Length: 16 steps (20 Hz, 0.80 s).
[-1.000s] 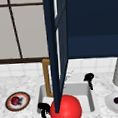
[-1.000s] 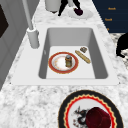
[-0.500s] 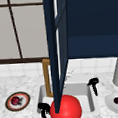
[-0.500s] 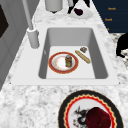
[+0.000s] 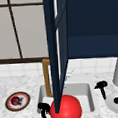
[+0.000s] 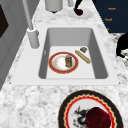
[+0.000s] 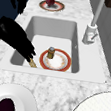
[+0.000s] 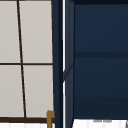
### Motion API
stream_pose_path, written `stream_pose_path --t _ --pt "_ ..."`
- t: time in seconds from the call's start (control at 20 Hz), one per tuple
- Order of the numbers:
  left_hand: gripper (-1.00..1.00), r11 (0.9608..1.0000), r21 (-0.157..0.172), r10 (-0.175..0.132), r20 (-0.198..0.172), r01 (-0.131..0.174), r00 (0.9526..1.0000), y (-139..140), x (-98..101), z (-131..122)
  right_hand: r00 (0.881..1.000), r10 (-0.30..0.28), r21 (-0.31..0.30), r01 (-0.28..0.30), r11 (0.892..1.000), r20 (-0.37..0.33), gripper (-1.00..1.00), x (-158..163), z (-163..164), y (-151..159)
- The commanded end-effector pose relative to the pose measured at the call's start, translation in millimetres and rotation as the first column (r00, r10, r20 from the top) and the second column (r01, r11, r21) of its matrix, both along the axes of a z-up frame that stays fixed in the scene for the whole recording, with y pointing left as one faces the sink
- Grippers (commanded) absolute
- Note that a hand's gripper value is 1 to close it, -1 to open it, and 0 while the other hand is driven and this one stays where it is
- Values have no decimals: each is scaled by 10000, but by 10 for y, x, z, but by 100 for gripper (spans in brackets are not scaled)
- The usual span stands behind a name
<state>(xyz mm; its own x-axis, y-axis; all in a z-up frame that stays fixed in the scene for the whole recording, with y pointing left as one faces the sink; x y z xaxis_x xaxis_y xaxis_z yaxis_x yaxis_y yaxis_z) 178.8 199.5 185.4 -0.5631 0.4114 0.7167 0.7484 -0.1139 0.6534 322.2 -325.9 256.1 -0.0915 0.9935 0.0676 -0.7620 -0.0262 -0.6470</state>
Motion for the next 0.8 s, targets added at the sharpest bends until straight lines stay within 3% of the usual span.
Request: stream_pose_path --t 0.0,0.55,0.75 --pt "0 10000 0 0 0 0 10000 0 0 0 9996 -1 96 -1 10000 296 -100 -137 2 -272" --pt "0 10000 0 0 0 0 10000 0 0 0 9987 5 277 -20 9996 517 -100 -491 3 -1101" --pt "0 10000 0 0 0 0 10000 0 0 0 9979 267 333 -287 9990 589 -100 -494 -77 -1398"
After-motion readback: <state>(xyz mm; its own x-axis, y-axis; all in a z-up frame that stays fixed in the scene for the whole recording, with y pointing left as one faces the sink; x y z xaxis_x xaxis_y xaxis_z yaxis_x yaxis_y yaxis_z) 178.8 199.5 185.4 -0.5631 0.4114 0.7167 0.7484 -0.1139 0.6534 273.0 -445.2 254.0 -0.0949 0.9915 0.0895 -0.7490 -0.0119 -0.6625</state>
